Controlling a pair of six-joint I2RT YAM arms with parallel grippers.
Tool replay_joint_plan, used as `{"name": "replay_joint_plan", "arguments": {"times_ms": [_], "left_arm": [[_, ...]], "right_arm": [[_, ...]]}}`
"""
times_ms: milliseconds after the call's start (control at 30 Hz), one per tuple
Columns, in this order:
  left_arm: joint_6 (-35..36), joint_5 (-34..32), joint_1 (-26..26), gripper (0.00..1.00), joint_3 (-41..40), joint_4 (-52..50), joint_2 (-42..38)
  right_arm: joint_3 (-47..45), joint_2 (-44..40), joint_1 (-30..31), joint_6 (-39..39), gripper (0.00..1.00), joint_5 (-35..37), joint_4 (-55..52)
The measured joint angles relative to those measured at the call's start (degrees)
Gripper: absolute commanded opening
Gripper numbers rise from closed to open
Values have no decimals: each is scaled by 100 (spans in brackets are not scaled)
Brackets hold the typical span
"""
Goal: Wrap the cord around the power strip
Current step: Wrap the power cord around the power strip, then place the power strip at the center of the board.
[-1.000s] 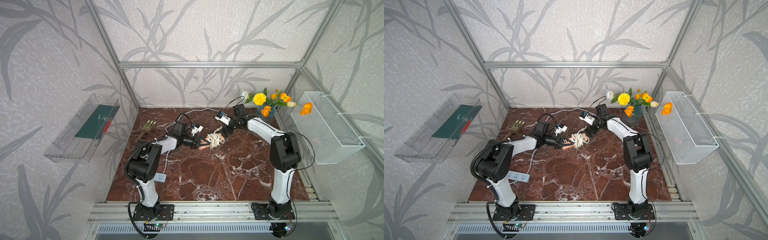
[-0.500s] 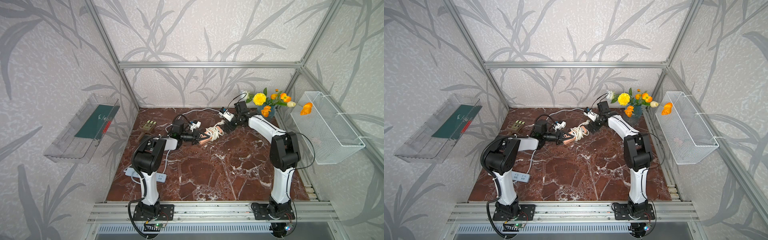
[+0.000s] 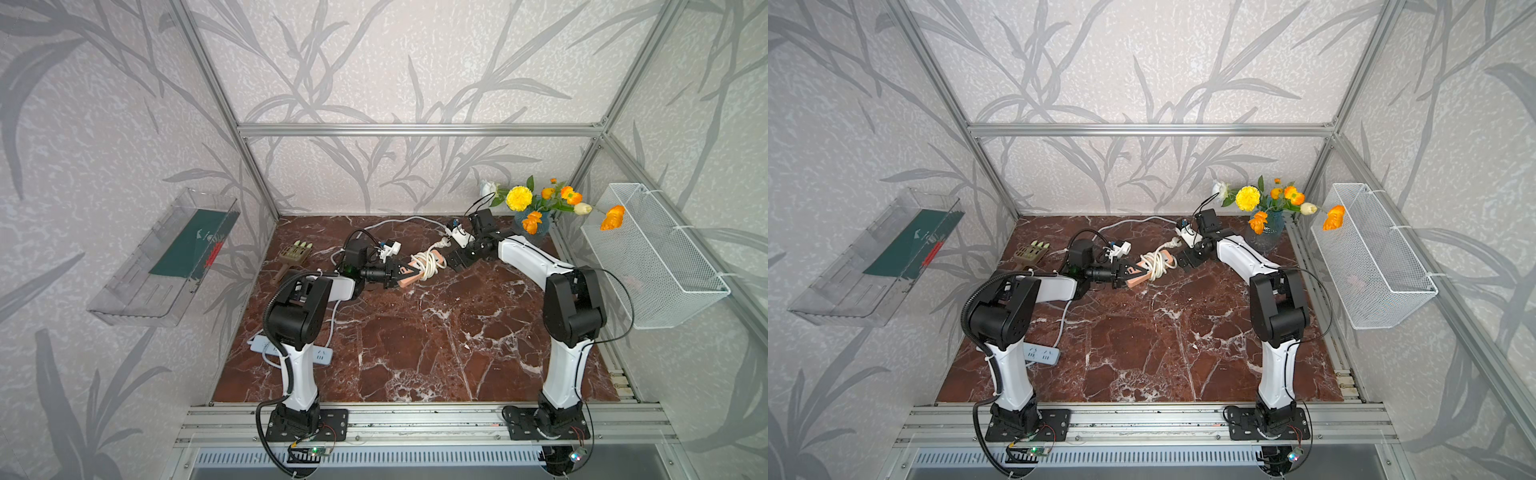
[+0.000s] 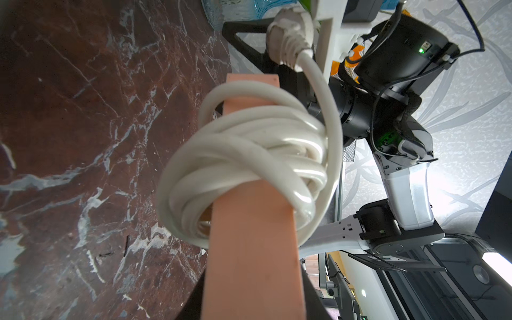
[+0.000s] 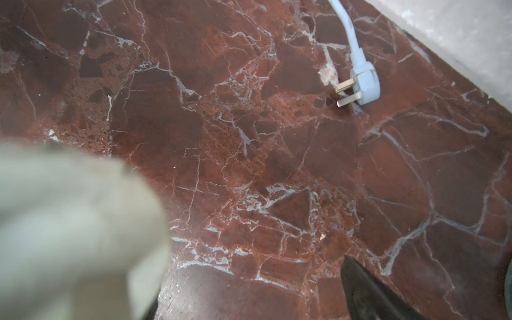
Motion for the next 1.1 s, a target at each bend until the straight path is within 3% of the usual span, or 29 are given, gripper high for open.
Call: {"name": "replay_joint_plan", "arguments": {"times_ms": [233, 400, 567, 700, 900, 1100], "left_arm": [[79, -188, 35, 0, 0, -24, 0], [278, -433, 31, 0, 0, -354, -42], [240, -785, -26, 0, -9, -369, -46], [59, -981, -173, 0, -17, -166, -46], [-48, -1113, -551, 0, -52, -87, -50], [-50, -1137, -723, 0, -190, -98, -118]], "right_arm": [[-337, -293, 9, 531, 99, 57, -190], [-673, -813, -28, 1314, 88, 273, -411], [-1534, -2055, 17, 2367, 80, 129, -142], [-1856, -2900, 581, 3045, 80, 181, 2], [-1217, -2699, 1462, 3375, 80, 474, 17], [-782, -2361, 1530, 3386, 75, 1012, -195]]}}
